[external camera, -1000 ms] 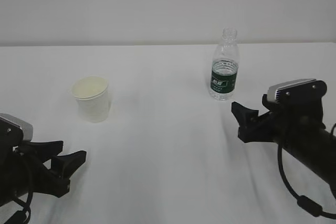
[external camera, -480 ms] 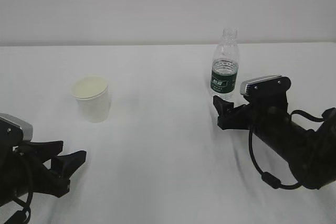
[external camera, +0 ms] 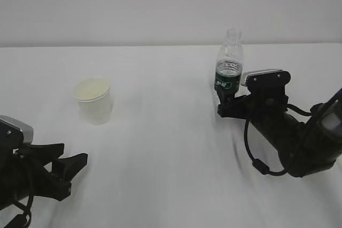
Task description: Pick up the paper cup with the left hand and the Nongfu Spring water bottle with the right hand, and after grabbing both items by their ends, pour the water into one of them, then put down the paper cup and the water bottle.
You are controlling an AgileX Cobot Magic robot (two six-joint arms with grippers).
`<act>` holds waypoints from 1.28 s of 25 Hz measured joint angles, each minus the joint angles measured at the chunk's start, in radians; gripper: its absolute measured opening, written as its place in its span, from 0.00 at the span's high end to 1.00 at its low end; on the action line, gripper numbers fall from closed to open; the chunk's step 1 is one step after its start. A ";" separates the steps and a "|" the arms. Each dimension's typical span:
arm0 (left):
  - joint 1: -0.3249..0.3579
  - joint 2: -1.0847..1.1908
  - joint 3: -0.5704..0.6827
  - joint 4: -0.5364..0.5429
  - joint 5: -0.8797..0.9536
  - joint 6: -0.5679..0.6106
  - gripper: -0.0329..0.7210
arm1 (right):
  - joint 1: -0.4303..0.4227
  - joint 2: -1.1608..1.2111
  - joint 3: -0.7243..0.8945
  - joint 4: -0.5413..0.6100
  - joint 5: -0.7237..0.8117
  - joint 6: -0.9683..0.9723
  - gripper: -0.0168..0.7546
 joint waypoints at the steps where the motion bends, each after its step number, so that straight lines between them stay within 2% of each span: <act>1: 0.000 0.000 0.000 0.000 0.000 0.000 0.36 | 0.000 0.011 -0.012 0.000 0.000 0.000 0.12; 18: 0.000 0.000 0.000 -0.002 0.000 -0.001 0.36 | 0.000 0.109 -0.168 0.000 0.000 0.011 0.14; 32: 0.000 0.000 0.000 -0.002 0.000 -0.001 0.36 | 0.000 0.140 -0.232 0.026 0.000 0.038 0.16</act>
